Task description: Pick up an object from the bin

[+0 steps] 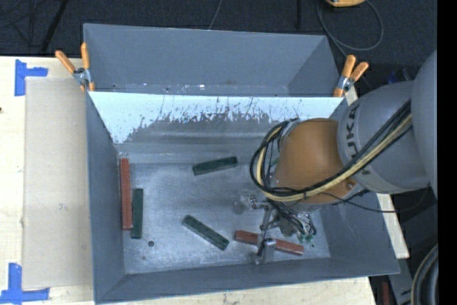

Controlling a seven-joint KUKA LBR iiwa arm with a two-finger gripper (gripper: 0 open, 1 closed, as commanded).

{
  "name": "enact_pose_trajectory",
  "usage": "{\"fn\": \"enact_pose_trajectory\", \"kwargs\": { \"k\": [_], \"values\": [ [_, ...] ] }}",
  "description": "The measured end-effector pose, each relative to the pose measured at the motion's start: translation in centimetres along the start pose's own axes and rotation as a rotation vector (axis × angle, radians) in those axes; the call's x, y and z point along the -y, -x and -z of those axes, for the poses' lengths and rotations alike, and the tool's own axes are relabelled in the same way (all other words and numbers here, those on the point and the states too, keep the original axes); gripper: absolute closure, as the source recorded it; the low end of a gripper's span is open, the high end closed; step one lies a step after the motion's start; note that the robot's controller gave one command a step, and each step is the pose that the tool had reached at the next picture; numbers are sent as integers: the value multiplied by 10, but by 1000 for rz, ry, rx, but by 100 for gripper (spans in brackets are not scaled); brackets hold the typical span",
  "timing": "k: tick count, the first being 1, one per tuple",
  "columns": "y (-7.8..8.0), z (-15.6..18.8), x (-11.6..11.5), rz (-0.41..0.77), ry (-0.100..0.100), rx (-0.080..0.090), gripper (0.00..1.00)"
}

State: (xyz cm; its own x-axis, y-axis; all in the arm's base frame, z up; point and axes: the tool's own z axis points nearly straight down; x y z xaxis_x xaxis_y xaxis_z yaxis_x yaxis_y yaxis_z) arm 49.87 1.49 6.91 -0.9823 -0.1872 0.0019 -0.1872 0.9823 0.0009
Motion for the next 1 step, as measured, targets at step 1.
{"fn": "enact_pose_trajectory", "kwargs": {
  "k": [1],
  "values": [
    [13, 0, -3, 243, -1, 3, 0]
  ]
}}
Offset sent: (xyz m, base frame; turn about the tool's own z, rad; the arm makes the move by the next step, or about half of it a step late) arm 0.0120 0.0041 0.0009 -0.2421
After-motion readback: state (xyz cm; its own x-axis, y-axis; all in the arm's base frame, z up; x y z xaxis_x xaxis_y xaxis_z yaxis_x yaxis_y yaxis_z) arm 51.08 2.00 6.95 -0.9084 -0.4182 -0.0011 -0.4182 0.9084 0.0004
